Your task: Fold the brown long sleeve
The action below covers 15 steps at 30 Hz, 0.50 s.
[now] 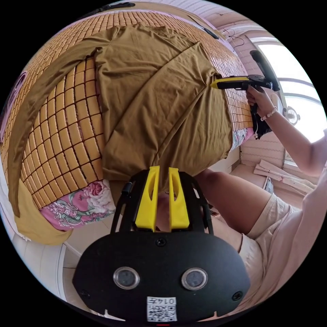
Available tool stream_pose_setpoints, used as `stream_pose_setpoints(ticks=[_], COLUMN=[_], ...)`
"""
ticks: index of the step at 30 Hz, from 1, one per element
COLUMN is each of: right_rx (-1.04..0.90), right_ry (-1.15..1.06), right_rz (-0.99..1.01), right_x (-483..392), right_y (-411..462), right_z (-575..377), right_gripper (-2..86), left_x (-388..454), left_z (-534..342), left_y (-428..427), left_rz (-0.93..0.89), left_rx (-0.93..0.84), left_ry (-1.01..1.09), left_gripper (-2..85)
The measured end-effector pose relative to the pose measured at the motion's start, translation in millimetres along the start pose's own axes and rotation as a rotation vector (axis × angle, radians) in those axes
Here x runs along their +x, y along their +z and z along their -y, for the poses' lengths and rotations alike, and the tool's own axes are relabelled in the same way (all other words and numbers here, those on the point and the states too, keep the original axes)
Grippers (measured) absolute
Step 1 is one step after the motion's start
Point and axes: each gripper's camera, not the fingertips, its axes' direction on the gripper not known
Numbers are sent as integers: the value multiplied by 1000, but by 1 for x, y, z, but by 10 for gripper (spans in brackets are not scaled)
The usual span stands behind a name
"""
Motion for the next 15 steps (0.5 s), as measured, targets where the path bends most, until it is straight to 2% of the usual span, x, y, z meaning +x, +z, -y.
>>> stream_pose_setpoints(ticks=[6,12,15], right_rx=[39,88,94], right_ry=[-17,-217,-369], right_rz=[-23,83,181], right_x=[-9,-68,-112], right_y=[4,9,23], right_z=[3,50,84], right_gripper=[-5,-3,-2], left_x=[-8,-74,-105], left_z=[-18,-57,-88], left_y=[-10,-29,-48], left_rz=[68,5,57], left_rx=[115,401,543], left_ry=[-113,-524,-678], left_gripper=[31,38,43])
